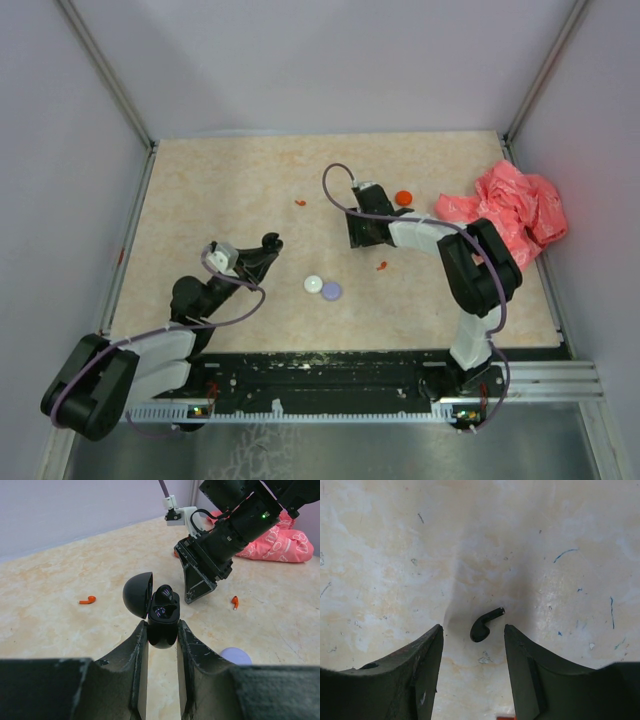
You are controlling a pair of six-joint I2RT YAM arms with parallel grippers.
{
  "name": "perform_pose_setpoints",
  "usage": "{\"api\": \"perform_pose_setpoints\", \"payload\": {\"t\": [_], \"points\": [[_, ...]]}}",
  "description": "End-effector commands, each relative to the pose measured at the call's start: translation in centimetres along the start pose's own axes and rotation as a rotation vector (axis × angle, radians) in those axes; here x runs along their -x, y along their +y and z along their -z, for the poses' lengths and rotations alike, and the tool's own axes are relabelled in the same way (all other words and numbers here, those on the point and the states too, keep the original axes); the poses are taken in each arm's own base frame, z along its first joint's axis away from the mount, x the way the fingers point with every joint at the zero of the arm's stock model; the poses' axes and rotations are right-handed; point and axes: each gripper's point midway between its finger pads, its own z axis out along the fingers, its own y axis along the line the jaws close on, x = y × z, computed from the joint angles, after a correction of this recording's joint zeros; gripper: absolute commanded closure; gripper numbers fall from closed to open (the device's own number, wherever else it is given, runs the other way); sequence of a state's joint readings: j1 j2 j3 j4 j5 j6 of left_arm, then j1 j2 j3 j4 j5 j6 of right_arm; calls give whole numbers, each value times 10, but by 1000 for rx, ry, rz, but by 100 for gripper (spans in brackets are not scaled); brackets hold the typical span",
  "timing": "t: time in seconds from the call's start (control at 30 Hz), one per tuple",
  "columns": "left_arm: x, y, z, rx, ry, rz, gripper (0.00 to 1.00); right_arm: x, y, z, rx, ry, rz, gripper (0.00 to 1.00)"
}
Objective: Insert the wireless bluetooth earbuds into the charging case
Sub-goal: Pick up the earbud from the center of the board.
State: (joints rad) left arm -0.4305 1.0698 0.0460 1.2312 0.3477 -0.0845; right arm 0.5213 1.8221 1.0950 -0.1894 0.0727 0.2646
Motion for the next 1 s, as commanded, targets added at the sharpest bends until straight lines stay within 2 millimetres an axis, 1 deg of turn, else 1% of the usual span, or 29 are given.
{"api": "perform_pose_setpoints", "payload": {"t": [0.0,0.13,0.2,0.3,0.37,0.5,0.6,0.67,0.77,0.8,0.9,0.97], "points": [[12,-3,-6,-28,-35,-20,100,20,18,2,81,-29,-23,48],[12,-4,-6,-29,-38,-18,100,18,34,7,146,-8,-39,49],[12,-4,-6,-29,-38,-17,100,20,39,11,159,-17,-31,49],[12,-4,-7,-30,-37,-16,100,23,49,11,199,-24,-17,49],[12,-4,-7,-33,-39,-16,100,25,55,10,217,-21,3,49],[12,-4,-7,-31,-39,-15,100,28,75,12,253,0,64,49],[12,-4,-7,-30,-40,-13,100,31,80,16,249,-2,109,49],[12,-4,-7,-30,-41,-13,100,36,76,20,222,-14,135,49],[12,-3,-6,-28,-42,-14,100,46,60,29,136,-53,159,50],[12,-3,-6,-26,-41,-14,100,49,54,31,99,-62,167,51],[12,-4,-7,-31,-39,-11,100,51,33,29,-13,-54,196,62],[12,-4,-7,-34,-39,-12,100,46,24,24,-61,-28,211,64]]}}
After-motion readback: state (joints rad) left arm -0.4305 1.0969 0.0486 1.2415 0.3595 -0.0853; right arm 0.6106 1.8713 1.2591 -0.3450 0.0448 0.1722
